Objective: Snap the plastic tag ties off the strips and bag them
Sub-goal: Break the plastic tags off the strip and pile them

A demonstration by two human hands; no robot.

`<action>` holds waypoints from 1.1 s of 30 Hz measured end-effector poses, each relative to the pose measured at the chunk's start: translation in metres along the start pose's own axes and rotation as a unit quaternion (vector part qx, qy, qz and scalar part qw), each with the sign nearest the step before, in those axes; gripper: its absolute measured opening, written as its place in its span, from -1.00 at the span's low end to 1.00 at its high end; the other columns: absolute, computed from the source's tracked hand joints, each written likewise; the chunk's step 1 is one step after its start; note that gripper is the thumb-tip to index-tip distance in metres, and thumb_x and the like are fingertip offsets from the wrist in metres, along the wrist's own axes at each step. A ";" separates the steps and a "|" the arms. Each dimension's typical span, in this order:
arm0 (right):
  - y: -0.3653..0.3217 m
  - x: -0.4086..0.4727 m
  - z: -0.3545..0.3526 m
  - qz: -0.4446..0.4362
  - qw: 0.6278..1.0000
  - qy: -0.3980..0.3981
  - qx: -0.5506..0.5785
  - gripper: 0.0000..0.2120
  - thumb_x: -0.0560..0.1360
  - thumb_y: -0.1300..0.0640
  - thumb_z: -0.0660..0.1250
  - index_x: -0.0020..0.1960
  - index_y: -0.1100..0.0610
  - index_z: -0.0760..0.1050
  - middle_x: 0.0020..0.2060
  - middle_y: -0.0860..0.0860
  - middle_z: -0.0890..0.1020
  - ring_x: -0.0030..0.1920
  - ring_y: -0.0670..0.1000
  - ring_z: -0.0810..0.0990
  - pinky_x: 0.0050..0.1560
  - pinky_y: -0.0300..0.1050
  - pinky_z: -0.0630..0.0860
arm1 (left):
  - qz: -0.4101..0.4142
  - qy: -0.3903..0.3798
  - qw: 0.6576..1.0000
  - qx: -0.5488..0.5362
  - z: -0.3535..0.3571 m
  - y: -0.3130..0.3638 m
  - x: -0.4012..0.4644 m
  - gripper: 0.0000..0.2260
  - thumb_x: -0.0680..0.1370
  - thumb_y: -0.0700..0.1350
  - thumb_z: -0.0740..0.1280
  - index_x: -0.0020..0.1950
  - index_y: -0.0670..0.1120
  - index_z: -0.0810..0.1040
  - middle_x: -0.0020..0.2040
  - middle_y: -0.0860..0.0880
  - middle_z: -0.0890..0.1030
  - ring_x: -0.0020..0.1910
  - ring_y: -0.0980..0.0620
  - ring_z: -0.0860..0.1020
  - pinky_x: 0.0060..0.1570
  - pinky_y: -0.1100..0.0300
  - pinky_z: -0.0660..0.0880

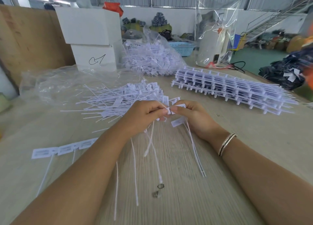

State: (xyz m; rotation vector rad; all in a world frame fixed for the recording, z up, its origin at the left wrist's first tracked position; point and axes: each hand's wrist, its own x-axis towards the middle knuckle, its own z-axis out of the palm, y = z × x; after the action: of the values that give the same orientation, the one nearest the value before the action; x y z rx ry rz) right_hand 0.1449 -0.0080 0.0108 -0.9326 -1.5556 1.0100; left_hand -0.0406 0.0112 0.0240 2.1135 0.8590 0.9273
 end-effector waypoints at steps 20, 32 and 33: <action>-0.009 -0.002 0.009 -0.002 0.948 0.050 -0.315 -0.72 0.58 0.04 0.19 -0.24 0.06 0.55 -0.21 0.02 0.56 -0.11 -0.07 0.50 0.19 0.22 0.32 | 0.077 0.066 0.900 0.424 0.016 0.009 0.009 -0.62 0.51 0.16 0.27 0.22 0.01 0.31 -0.23 0.04 0.58 -0.28 -0.04 0.57 -0.45 0.20 0.21; -0.004 0.001 -0.001 0.037 0.992 0.079 -0.091 -0.86 0.48 0.32 0.26 -0.23 0.35 0.50 -0.36 0.05 0.48 -0.34 -0.13 0.44 -0.31 -0.41 0.37 | 0.053 0.015 0.912 0.406 0.009 0.006 0.004 -0.79 0.48 0.11 0.28 -0.03 0.08 0.30 -0.18 0.11 0.52 -0.25 0.01 0.49 -0.38 0.18 0.23; -0.004 0.001 0.000 0.037 0.993 0.072 -0.086 -0.86 0.49 0.31 0.27 -0.24 0.30 0.50 -0.38 0.03 0.48 -0.37 -0.15 0.44 -0.32 -0.41 0.37 | 0.053 0.021 0.913 0.404 0.010 0.005 0.005 -0.80 0.48 0.11 0.29 -0.08 0.08 0.30 -0.22 0.10 0.51 -0.26 0.01 0.48 -0.40 0.18 0.21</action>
State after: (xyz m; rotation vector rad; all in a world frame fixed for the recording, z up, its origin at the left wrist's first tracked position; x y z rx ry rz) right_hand 0.1446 -0.0087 0.0150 -1.1641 -1.5133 0.8493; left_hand -0.0290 0.0089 0.0247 2.8656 1.3217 0.7331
